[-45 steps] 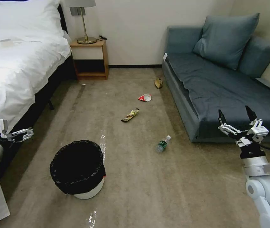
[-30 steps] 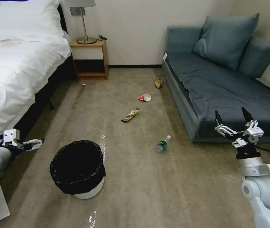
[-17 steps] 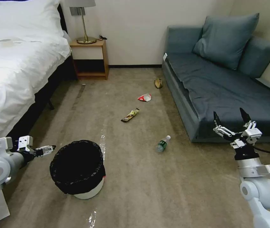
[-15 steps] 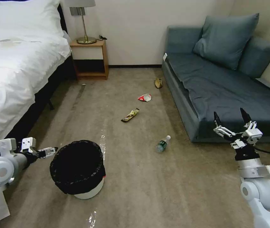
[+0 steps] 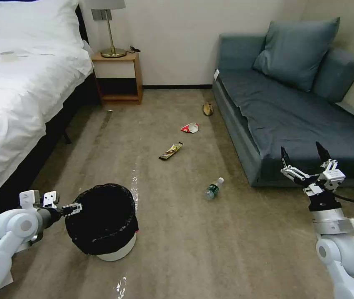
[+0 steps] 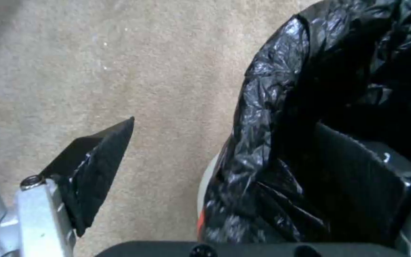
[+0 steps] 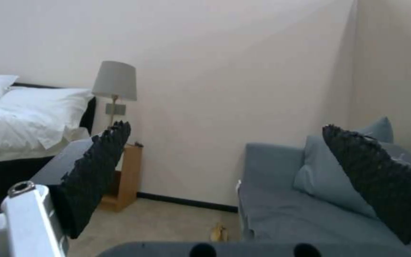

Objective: Pick up the trash bin, then pick up the garbage on the floor and place it into the trash bin.

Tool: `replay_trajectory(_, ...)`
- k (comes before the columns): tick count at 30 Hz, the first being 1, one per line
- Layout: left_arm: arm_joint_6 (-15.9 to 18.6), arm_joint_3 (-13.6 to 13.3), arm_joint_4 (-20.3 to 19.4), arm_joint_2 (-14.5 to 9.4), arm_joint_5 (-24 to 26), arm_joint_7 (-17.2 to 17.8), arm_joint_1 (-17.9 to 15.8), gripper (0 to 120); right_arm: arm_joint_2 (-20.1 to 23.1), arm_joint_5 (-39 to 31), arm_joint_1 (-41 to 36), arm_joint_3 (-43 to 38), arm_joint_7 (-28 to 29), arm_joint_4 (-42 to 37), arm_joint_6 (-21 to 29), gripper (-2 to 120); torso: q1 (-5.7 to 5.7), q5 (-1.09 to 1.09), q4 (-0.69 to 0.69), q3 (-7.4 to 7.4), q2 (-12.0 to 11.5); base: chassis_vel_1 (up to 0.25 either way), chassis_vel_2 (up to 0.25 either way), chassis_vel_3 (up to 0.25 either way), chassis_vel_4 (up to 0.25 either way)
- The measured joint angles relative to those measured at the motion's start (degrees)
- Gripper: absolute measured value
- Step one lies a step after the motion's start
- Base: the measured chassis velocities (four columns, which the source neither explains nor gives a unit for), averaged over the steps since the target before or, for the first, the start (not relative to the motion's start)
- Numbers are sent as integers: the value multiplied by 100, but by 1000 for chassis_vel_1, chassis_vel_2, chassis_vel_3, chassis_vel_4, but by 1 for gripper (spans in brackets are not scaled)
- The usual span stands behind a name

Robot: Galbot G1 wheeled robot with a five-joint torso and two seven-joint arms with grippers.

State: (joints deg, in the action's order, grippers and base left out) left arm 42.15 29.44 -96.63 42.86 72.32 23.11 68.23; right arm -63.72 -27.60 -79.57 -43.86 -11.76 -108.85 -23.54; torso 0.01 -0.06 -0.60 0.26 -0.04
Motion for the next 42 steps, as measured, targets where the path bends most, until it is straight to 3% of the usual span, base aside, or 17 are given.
replay_trajectory(9,-2,-228,129,79,241,115,-231,99,-12,38,-13,16,-7,-1,-12,100,0,0,-1,0,0,0,0,0,0)
replay_trajectory(15,-2,-360,176,93,430,229,-331,79,19,39,1,16,3,-54,5,100,0,0,0,0,0,0,0,0,0)
replay_trajectory(19,-10,-417,146,100,495,306,-315,59,-16,55,-49,-10,12,-40,-6,100,0,3,1,-1,0,0,0,0,0)
replay_trajectory(20,-10,-417,146,100,495,306,-315,59,-16,55,-49,-10,12,-40,-6,100,0,3,1,-1,0,0,0,0,0)
replay_trajectory(22,-31,-390,132,117,526,326,-269,46,-20,55,-66,-24,12,-48,-10,100,0,4,2,-1,0,0,0,0,0)
replay_trajectory(27,-37,-339,115,163,582,402,-204,34,-27,53,-69,-26,12,-74,-10,100,-1,5,2,-2,0,0,0,0,0)
replay_trajectory(29,-40,-282,79,201,616,437,-121,20,-27,51,-79,-26,22,-118,-10,100,0,5,1,-2,0,0,0,0,0)
replay_trajectory(34,-41,-210,11,220,642,448,29,4,-1,48,-114,-48,32,-146,-13,100,0,5,1,-2,1,0,0,0,0)
replay_trajectory(42,-40,-90,-93,314,640,481,214,3,-6,44,-188,-84,34,-218,-27,100,-1,5,0,-2,1,0,0,0,0)
